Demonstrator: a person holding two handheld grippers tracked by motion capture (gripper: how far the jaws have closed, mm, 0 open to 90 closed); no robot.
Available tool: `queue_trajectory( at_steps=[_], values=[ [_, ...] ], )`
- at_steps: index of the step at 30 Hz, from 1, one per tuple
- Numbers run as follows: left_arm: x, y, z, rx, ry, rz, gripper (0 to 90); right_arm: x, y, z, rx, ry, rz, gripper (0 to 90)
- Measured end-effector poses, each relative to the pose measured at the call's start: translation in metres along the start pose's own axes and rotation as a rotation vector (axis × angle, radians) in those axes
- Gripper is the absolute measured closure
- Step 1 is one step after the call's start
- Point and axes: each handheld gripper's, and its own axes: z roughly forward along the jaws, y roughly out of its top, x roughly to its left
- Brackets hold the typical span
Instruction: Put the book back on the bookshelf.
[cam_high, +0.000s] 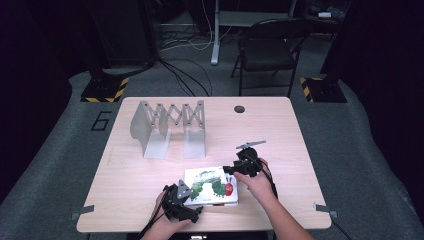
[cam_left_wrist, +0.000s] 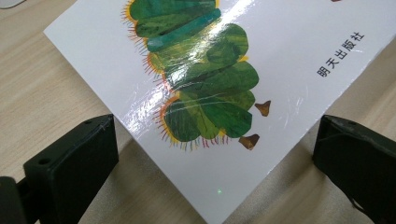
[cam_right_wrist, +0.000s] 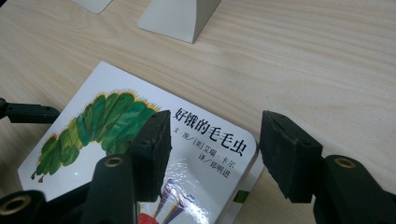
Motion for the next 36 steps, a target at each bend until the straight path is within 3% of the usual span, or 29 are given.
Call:
queue_trajectory(
  at_steps=[4,11,20,25,32,36],
  values=[
    [0.0,0.001,0.0,0.003,0.019,-0.009,0.0,0.0,0.001,-0.002,-0.002,0.002,-0.025,43.6],
    [0.004,0.002,0.001,0.012,0.027,-0.019,0.0,0.004,0.002,-0.004,-0.004,0.01,-0.015,43.9],
    [0.008,0.003,0.001,0.02,0.037,-0.026,0.0,0.009,0.005,-0.003,-0.012,-0.014,-0.054,44.2],
    [0.007,0.003,0.0,0.016,0.047,-0.031,0.0,0.009,0.005,-0.003,-0.007,-0.01,-0.032,45.3],
    [0.01,0.003,0.0,0.012,0.055,-0.019,0.0,0.007,0.005,0.0,-0.002,-0.002,-0.038,46.1],
    [0.009,0.004,-0.001,0.012,0.063,0.022,0.8,0.007,0.006,0.0,0.008,0.007,-0.02,47.3]
  ],
)
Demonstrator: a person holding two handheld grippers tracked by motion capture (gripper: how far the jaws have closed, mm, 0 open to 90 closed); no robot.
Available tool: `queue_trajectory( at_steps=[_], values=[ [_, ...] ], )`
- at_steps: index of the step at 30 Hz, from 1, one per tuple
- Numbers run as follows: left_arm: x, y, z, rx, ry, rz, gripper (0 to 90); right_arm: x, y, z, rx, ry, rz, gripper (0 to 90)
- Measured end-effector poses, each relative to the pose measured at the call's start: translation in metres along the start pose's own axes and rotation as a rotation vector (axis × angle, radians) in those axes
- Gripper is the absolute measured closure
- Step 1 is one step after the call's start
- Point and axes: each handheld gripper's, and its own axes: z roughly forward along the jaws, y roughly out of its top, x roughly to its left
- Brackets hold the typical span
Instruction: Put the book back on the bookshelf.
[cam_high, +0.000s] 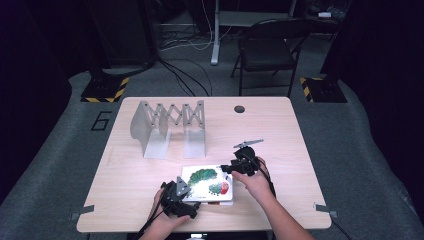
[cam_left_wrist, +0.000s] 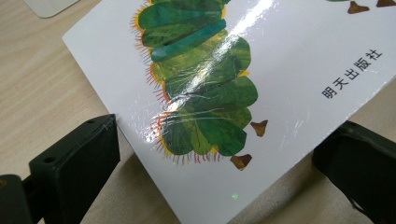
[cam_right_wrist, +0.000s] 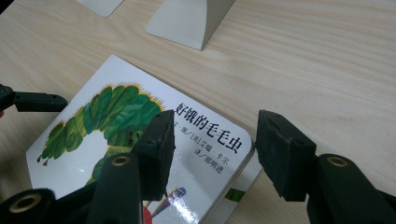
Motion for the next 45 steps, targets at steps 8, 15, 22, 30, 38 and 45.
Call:
queue_trajectory(
  at_steps=[8,15,22,30,38,45],
  values=[
    [-0.005,0.0,-0.001,-0.036,0.033,0.054,4.1,0.0,-0.001,0.001,-0.004,-0.008,-0.018,47.4],
    [-0.007,0.001,-0.003,-0.042,0.04,0.103,5.6,-0.002,-0.001,0.003,-0.001,-0.012,-0.04,47.5],
    [-0.008,0.001,-0.004,-0.049,0.045,0.131,7.5,-0.002,-0.001,0.003,0.0,-0.013,-0.035,47.8],
    [-0.014,0.0,-0.006,-0.079,0.056,0.196,16.3,-0.002,-0.001,0.004,-0.002,-0.017,-0.026,48.0],
    [-0.012,-0.002,-0.006,-0.086,0.044,0.195,16.5,-0.003,-0.001,0.005,0.005,-0.013,-0.015,48.4],
    [-0.011,-0.003,-0.005,-0.1,0.04,0.191,16.7,-0.006,-0.004,0.009,0.022,-0.003,-0.012,47.8]
  ],
)
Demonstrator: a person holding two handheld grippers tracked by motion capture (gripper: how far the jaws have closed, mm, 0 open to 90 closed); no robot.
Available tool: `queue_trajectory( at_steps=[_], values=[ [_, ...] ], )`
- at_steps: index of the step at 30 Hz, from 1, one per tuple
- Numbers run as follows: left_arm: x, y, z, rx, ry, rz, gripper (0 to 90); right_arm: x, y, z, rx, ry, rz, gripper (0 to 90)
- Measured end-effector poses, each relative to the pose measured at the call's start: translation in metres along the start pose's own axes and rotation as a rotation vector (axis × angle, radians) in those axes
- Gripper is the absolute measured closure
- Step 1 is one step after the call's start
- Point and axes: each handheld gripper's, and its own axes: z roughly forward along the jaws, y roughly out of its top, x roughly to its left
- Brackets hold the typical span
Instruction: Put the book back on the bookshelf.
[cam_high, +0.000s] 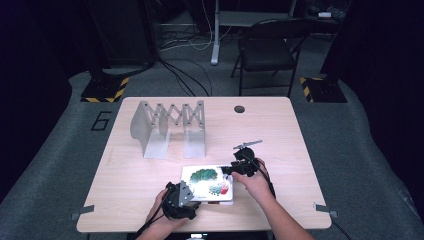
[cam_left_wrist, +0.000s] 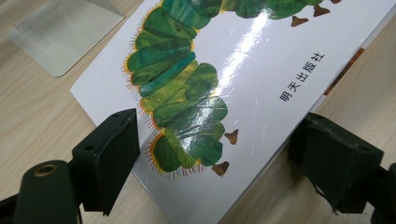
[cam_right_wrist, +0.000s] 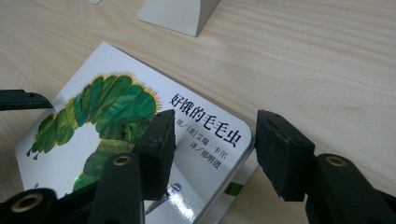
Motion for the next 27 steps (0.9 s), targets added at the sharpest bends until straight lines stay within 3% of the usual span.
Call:
queue_trajectory(
  at_steps=[1,10,16,21,27],
  values=[
    [0.0,0.0,0.0,0.0,0.003,-0.002,16.7,0.001,0.0,0.0,0.01,0.002,0.022,47.2],
    [-0.001,0.0,0.0,-0.003,0.006,-0.007,16.7,-0.001,0.002,-0.001,0.015,0.0,0.006,42.6],
    [-0.003,0.0,0.001,-0.006,0.024,-0.014,16.6,-0.002,0.004,-0.002,0.034,0.022,0.034,39.7],
    [-0.003,0.0,0.0,-0.003,0.017,-0.018,16.7,-0.004,0.01,-0.004,0.048,0.012,0.014,38.6],
    [-0.004,0.0,0.001,-0.008,0.017,-0.028,16.7,-0.008,0.021,-0.002,0.072,0.023,0.042,37.5]
  ],
)
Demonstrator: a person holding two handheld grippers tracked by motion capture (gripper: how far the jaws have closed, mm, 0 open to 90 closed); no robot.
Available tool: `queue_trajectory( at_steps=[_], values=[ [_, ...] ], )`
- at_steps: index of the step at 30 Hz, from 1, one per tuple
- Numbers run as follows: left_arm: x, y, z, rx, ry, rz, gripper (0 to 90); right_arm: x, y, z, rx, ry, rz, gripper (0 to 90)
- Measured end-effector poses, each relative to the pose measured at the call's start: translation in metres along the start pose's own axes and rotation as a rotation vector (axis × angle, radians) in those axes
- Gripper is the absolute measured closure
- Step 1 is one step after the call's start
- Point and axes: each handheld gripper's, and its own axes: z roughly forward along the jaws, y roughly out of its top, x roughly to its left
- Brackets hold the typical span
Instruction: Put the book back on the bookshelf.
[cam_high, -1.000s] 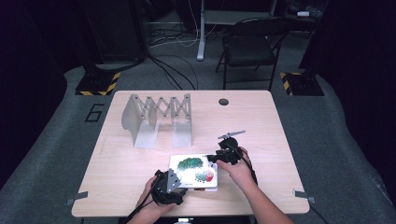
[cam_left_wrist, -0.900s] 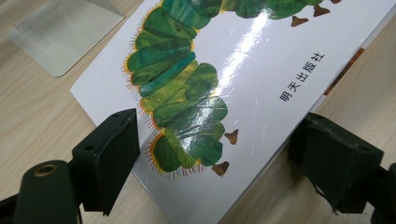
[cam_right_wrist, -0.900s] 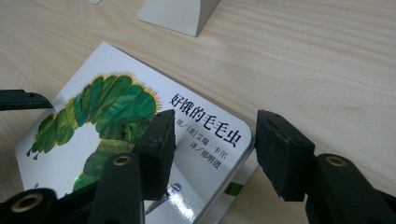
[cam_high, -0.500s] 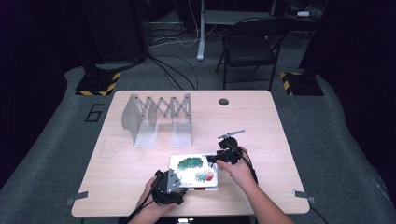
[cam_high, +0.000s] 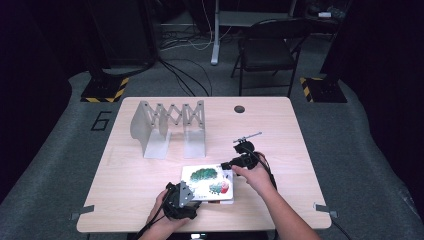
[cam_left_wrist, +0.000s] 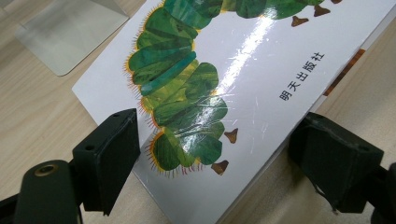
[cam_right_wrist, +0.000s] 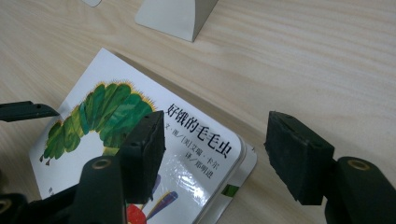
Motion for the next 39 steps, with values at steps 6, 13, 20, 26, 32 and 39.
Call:
queue_trajectory(
  at_steps=[6,13,20,26,32,39],
  values=[
    [0.0,0.0,0.0,-0.001,0.004,-0.004,16.7,-0.001,0.01,0.001,0.014,-0.007,0.0,37.4],
    [0.0,0.0,0.001,-0.006,0.008,-0.006,16.7,0.001,0.009,0.002,0.018,-0.009,0.02,36.8],
    [0.0,0.0,0.002,-0.011,0.015,-0.002,16.7,-0.004,0.003,0.01,0.029,0.02,0.036,34.9],
    [-0.001,0.0,0.002,-0.011,0.016,-0.01,16.7,-0.004,0.003,0.011,0.036,0.035,0.026,34.6],
    [-0.001,0.0,0.002,-0.013,0.022,-0.008,16.7,-0.003,0.002,0.015,0.06,0.037,0.031,34.3],
    [0.0,0.0,0.002,-0.013,0.015,-0.009,16.7,-0.003,0.0,0.018,0.065,0.059,0.04,34.0]
  ],
)
